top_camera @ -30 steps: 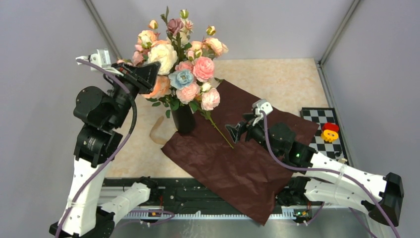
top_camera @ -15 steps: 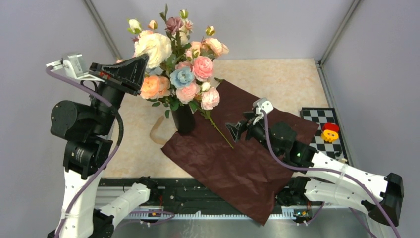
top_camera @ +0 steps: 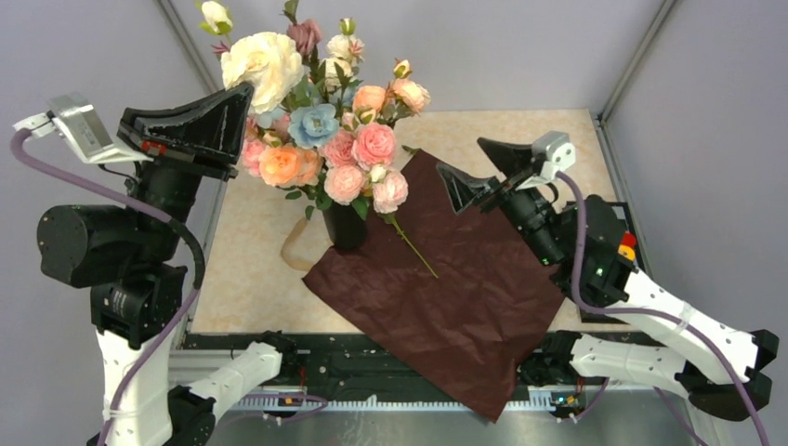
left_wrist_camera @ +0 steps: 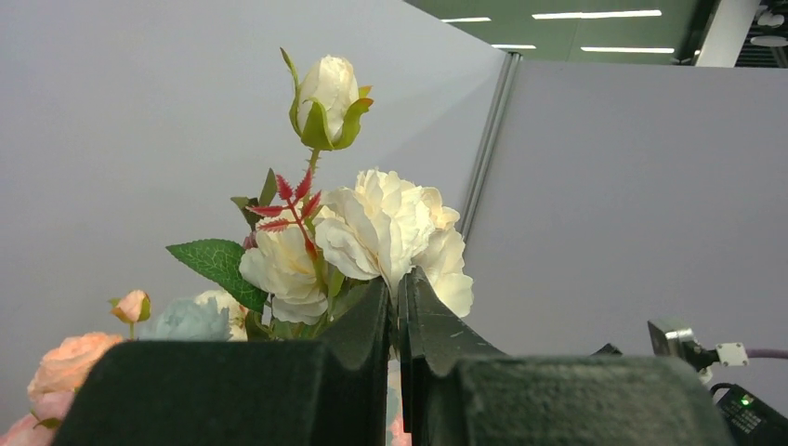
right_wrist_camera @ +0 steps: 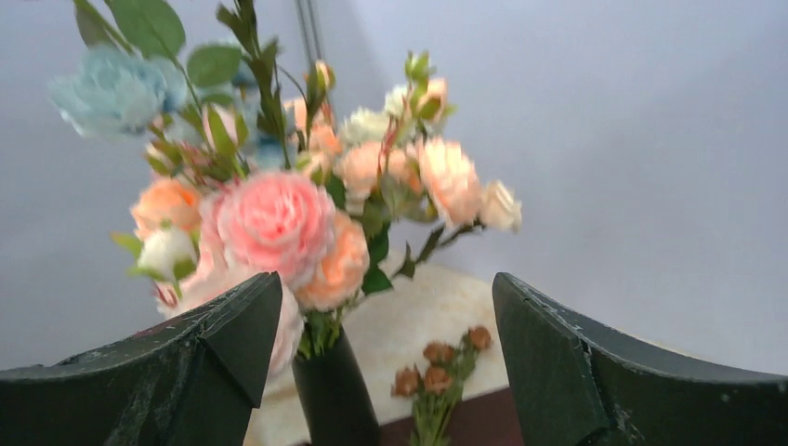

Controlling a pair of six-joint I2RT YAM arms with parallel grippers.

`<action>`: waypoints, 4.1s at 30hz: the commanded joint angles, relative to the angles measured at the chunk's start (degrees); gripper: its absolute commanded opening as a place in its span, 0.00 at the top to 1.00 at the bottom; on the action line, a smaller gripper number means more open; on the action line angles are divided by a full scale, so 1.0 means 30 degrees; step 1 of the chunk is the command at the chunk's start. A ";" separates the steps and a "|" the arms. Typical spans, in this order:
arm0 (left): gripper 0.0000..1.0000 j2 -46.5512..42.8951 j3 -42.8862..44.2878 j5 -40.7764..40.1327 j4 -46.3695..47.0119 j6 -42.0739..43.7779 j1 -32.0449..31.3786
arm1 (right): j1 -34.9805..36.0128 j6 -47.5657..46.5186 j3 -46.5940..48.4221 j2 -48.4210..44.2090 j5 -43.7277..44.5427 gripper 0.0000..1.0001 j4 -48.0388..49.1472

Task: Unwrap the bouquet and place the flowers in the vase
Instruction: Pick up the fake flower from the vase, then place the fake flower in the vase, then pick up the fake flower from the wrapping paper.

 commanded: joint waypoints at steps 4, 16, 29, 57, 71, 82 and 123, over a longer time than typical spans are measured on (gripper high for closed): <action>0.93 -0.0757 0.0030 0.0107 0.1655 0.0542 0.0033 | 0.0197 -0.0862 0.2638 0.1129 -0.1429 0.15 0.1118; 0.93 -0.2045 -0.2501 -0.1065 0.0263 0.0461 0.0030 | 0.0194 0.0958 0.1240 0.1763 -0.1705 0.15 0.0973; 0.93 -0.2031 -0.2678 -0.1928 -0.1172 0.1071 0.0036 | 0.0194 0.2041 -0.0337 0.2413 -0.1914 0.15 0.1516; 0.45 -0.4022 -0.5902 -0.2807 -0.1141 0.1786 0.0027 | 0.0070 0.3006 -0.6985 0.9339 -0.0141 0.20 0.7098; 0.08 -0.5052 -0.6050 -0.2749 -0.1658 0.2878 0.0040 | -0.1708 0.2715 -0.2195 1.7113 -0.1526 0.26 0.6441; 0.02 -0.4995 -0.4851 -0.1737 -0.3097 0.2835 0.0031 | -0.2197 0.2367 0.0075 1.9796 -0.0484 0.28 0.5140; 0.06 0.0579 -0.0532 0.4936 -0.4413 0.0288 0.0046 | -0.3029 0.7112 -0.6260 0.5951 0.6565 1.00 0.3579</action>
